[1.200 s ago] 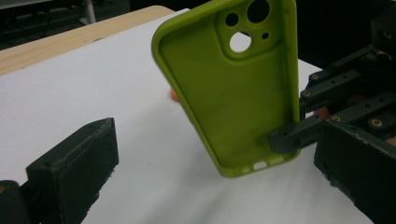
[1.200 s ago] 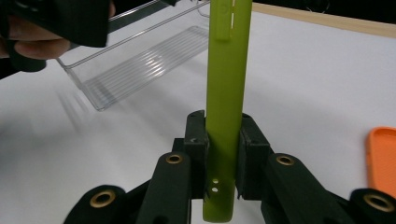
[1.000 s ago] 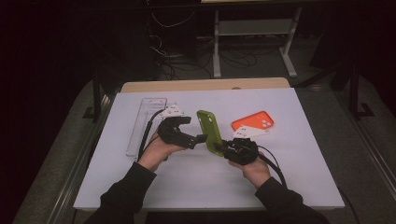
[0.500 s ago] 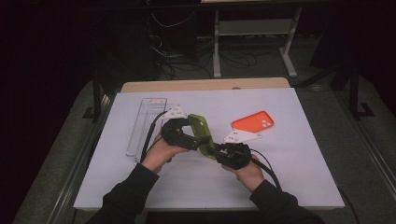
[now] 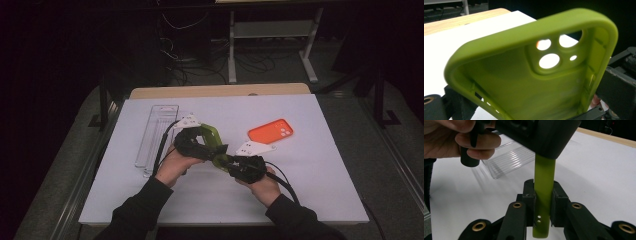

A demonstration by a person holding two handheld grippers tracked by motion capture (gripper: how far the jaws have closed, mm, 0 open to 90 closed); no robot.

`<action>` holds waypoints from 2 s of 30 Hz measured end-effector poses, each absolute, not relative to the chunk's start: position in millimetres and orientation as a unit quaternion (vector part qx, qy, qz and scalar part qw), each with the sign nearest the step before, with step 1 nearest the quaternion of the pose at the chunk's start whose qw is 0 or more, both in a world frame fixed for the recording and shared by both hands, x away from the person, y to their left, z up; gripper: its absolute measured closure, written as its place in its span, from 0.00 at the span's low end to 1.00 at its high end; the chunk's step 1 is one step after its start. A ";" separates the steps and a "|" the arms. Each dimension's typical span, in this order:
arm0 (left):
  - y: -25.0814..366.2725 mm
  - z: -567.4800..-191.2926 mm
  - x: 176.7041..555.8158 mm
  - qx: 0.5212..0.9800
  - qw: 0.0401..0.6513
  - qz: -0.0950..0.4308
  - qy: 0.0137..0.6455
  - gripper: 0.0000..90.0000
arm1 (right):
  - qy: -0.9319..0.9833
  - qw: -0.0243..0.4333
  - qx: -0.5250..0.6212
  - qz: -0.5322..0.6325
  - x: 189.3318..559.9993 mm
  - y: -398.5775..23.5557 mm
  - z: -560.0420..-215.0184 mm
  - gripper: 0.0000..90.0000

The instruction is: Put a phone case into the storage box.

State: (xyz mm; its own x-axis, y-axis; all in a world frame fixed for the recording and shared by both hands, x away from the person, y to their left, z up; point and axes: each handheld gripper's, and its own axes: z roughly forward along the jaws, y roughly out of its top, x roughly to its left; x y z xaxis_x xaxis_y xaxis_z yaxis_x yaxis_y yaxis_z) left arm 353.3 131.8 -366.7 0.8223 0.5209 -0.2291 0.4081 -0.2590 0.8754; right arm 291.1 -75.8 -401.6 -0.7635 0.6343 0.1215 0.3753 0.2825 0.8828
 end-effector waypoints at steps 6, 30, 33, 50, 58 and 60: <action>134.4 -366.5 354.4 0.780 0.547 0.046 0.301 0.10 | 0.792 0.129 0.318 0.504 290.5 -74.5 -402.3 0.84; 129.6 -365.7 352.9 0.785 0.535 0.060 0.307 0.16 | 0.804 0.126 0.318 0.486 297.1 -86.2 -402.1 0.43; 131.0 -364.9 353.2 0.783 0.539 0.065 0.303 0.16 | 0.812 0.119 0.319 0.474 298.1 -93.9 -403.0 0.34; 146.6 -350.6 358.6 0.777 0.543 0.090 0.306 0.16 | 0.815 0.145 0.345 0.443 282.3 -164.6 -427.3 0.01; 159.2 -340.8 362.7 0.771 0.548 0.108 0.307 0.16 | 0.816 0.157 0.356 0.428 278.6 -187.3 -435.3 0.01; 160.7 -338.9 362.7 0.769 0.547 0.112 0.310 0.16 | 0.817 0.156 0.358 0.424 279.1 -187.6 -436.1 0.01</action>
State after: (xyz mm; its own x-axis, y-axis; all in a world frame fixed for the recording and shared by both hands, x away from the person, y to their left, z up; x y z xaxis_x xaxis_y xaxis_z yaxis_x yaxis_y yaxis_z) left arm 362.7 160.7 -338.9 0.7824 0.6001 -0.1666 0.3540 -0.2084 0.9117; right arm 279.1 -187.6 -436.1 -0.6954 0.7170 0.0483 0.4530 0.3851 0.8040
